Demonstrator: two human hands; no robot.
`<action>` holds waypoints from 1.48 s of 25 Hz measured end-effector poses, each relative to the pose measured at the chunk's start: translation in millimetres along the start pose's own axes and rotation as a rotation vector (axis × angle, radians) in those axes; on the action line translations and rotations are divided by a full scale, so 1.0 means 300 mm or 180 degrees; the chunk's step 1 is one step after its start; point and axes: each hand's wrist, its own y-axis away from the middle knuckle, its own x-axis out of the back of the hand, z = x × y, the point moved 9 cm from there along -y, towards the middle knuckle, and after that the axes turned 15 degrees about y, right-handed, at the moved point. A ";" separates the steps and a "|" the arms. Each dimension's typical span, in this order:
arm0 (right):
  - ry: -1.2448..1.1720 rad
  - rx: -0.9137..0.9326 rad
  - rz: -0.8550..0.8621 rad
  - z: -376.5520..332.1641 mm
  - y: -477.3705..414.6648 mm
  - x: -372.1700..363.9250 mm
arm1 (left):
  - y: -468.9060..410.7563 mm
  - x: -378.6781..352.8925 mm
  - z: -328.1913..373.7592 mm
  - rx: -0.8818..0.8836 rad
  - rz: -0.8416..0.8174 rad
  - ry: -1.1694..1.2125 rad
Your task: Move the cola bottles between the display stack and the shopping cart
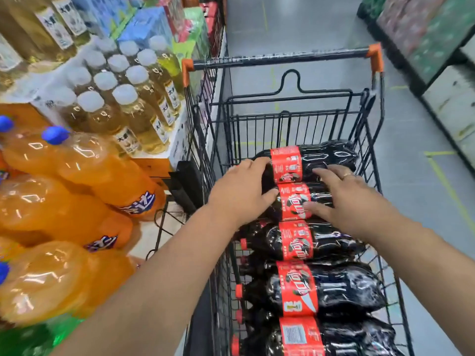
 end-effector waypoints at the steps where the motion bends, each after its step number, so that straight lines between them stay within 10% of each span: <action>1: 0.0056 0.0028 0.0018 0.012 -0.040 -0.024 | -0.027 -0.025 -0.022 0.0002 -0.0010 -0.0047; 23: 0.1509 0.0877 0.0077 0.101 -0.718 -0.207 | -0.507 -0.334 -0.359 0.0288 0.0936 0.0380; 27: 0.1655 0.0891 0.0338 0.104 -0.731 -0.218 | -0.445 -0.363 -0.417 0.0689 0.2060 0.1613; 37: 0.1584 0.0864 0.0387 0.091 -0.746 -0.211 | -0.425 -0.460 -0.525 0.2168 0.2659 0.4900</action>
